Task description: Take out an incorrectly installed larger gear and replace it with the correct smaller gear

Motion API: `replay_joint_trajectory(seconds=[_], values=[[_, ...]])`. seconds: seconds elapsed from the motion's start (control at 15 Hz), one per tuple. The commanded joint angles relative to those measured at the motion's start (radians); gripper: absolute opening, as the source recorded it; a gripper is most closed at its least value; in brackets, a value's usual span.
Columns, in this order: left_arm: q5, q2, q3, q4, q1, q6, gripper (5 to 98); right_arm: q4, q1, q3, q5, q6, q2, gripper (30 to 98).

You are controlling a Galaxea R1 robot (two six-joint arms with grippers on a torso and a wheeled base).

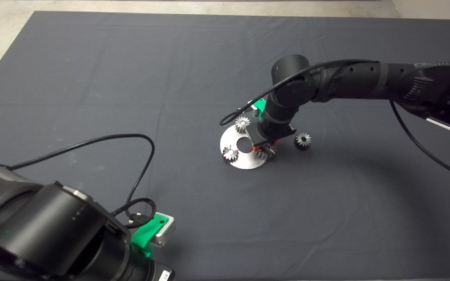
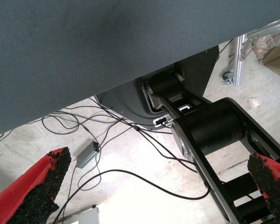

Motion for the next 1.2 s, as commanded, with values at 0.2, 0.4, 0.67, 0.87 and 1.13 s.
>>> replay_joint_trajectory(seconds=[0.2,0.4,0.67,0.87,1.13], values=[[-0.003,0.001,-0.011,-0.013,-0.016,0.001,97.7,0.032,0.027,-0.002,-0.079,0.006,0.005,45.8],[-0.003,0.020,-0.020,-0.012,-0.017,0.001,97.7,0.032,0.027,0.000,-0.077,0.006,0.005,45.0],[-0.001,0.033,-0.028,-0.013,-0.020,0.001,97.7,0.033,0.027,0.009,-0.078,0.006,0.002,43.4],[0.002,0.029,-0.028,-0.014,-0.020,0.001,97.7,0.033,0.027,0.012,-0.079,0.007,0.003,42.5],[0.000,0.030,-0.028,-0.014,-0.020,0.001,97.7,0.033,0.029,0.014,-0.079,0.013,0.007,41.3]])
